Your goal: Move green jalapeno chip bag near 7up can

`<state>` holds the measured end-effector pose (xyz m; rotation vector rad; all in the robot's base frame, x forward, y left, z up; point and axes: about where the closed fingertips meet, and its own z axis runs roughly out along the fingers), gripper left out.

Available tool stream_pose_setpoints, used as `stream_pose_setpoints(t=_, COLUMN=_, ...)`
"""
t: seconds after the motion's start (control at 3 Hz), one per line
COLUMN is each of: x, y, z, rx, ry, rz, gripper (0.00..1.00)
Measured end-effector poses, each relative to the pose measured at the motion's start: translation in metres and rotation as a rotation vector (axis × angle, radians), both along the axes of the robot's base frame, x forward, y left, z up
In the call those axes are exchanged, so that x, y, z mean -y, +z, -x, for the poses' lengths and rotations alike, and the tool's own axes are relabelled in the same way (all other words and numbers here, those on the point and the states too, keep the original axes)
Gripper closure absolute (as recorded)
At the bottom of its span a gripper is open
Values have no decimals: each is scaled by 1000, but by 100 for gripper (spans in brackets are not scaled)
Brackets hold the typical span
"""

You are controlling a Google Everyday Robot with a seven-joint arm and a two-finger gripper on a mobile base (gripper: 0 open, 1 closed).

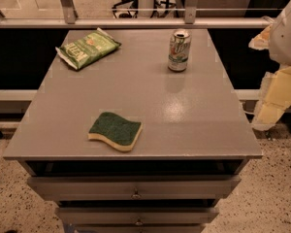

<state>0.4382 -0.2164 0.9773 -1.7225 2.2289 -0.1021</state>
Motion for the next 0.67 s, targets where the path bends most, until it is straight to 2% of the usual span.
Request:
stream_pose_setpoints(t=0.33, x=0, y=0, z=0, rx=0, ry=0, rz=0, gripper=0)
stream_pose_setpoints(t=0.67, x=-23, y=-2, z=-27, rx=12, ry=62, rz=-34, gripper=0)
